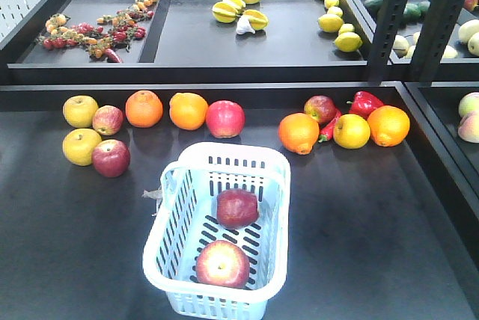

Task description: Pick three apples into basket with both arms

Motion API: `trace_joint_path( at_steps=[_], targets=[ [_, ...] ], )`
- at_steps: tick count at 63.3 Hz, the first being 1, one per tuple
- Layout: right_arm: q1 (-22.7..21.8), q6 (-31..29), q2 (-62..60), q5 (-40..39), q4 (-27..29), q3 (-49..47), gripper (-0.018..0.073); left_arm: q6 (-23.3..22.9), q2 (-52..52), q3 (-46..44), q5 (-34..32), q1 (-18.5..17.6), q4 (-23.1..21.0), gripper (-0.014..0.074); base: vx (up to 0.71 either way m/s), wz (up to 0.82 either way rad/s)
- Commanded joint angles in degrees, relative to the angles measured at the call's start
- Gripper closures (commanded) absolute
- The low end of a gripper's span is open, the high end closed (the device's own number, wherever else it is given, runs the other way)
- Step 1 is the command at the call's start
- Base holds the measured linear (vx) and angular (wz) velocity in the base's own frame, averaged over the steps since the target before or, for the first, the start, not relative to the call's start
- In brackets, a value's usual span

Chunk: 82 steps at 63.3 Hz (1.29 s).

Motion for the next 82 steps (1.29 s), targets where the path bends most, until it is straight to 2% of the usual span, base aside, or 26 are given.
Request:
trace_joint_path(
  at_steps=[1, 37, 47, 56, 67, 73, 82],
  targets=[
    [-0.5, -0.3, -0.2, -3.1, -0.7, -1.5, 0.0568, -0.5, -0.8, 1.3, -4.8, 0.0, -0.6, 0.0603, 0.0, 0.0],
    [-0.5, -0.3, -0.2, -3.1, -0.7, -1.5, 0.0568, -0.5, -0.9, 1.3, -4.8, 0.0, -0.6, 0.0604, 0.0, 0.0],
    [-0.5, -0.3, -2.6, -4.1, -0.7, 1.9, 0.0568, -0.5, -0.9, 1.3, -4.7, 0.0, -0.6, 0.0604, 0.0, 0.0],
    [-0.5, 0.2, -8.0, -16.0, -0.5, 9.5, 0.0568, -0.5, -0.9, 1.3, -4.7, 0.0, -0.6, 0.0604, 0.0, 0.0],
    [-1.2, 0.5, -16.5, -37.4, -0.1, 21.8, 0.0568, -0.5, -0.9, 1.3, -4.7, 0.0, -0.6, 0.0603, 0.0, 0.0],
    [-2.6, 0.4, -21.6, -46.7, 2.5, 28.2, 0.0568, -0.5, -0.9, 1.3, -4.7, 0.0, -0.6, 0.0603, 0.0, 0.0],
    [-4.3, 0.4, -29.7, -53.5, 4.0, 35.9, 0.0568, -0.5, -0.9, 1.3, -4.7, 0.0, -0.6, 0.0603, 0.0, 0.0]
  ],
)
